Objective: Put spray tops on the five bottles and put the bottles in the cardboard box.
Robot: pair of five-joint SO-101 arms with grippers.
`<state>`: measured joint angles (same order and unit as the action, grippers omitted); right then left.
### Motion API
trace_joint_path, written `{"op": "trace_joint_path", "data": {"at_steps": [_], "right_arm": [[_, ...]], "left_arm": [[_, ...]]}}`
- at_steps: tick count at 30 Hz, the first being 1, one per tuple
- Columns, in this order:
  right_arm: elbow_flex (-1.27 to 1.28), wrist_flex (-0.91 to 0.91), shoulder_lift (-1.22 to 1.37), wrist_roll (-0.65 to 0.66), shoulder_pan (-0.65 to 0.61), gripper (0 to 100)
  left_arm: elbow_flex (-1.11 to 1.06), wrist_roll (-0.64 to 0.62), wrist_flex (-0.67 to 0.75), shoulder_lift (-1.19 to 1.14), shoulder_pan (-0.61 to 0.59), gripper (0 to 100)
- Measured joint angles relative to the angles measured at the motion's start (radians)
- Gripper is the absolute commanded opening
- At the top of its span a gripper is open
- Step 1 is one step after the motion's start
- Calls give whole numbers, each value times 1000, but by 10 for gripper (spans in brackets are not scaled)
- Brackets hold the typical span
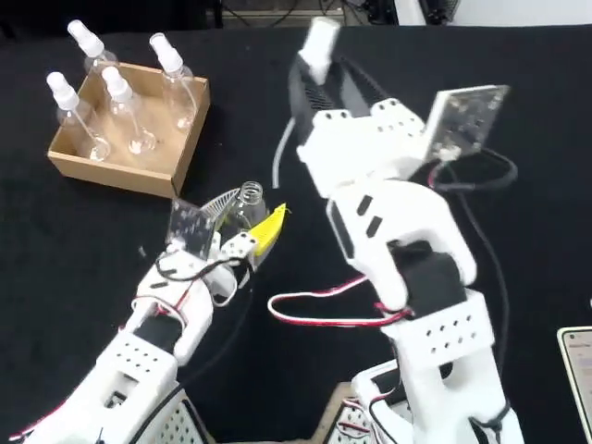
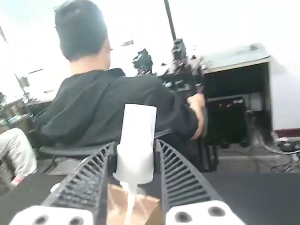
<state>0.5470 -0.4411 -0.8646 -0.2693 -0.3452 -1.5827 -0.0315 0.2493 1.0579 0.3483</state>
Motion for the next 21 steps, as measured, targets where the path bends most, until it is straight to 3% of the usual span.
{"op": "trace_joint_path", "data": {"at_steps": [5, 21], "right_arm": [[0, 63, 0, 0, -32, 11], [14, 97, 5, 0, -86, 11]], "left_arm": [[-37, 0, 71, 0, 0, 128], [-37, 0, 80, 0, 8, 130]]}}
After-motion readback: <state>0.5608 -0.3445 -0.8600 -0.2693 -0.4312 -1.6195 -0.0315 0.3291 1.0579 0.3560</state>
